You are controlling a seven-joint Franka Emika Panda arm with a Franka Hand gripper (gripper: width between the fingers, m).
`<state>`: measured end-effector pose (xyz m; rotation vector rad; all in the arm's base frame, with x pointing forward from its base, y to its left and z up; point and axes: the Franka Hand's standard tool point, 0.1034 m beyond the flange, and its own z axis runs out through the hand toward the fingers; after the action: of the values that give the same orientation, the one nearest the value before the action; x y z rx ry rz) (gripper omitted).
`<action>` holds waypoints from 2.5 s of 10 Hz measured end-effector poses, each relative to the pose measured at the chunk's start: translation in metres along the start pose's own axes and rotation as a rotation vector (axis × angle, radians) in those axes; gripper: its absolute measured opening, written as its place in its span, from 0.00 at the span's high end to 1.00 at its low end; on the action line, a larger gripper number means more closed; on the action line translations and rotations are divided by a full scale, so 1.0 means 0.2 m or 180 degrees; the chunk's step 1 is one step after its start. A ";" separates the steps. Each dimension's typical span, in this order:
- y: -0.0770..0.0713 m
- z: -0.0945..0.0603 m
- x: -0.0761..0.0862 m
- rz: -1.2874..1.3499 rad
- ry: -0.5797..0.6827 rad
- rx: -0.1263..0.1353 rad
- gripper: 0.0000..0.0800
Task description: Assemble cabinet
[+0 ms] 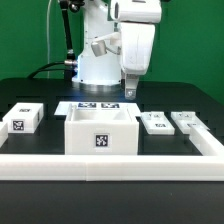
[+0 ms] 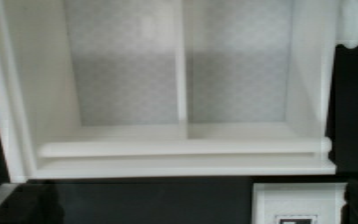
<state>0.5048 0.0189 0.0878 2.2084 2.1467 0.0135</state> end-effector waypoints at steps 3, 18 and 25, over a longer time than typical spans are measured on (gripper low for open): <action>-0.12 0.07 -0.10 0.0010 0.0010 0.0072 0.00; -0.31 0.31 -0.07 0.0030 0.0083 0.0278 0.00; -0.29 0.31 -0.07 0.0047 0.0081 0.0265 0.72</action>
Offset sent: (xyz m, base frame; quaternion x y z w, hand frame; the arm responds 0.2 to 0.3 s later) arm -0.0415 -0.0087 -0.0216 -0.0054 0.0287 -0.0014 0.9996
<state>0.4492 0.0036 0.0239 2.2810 2.1829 -0.0483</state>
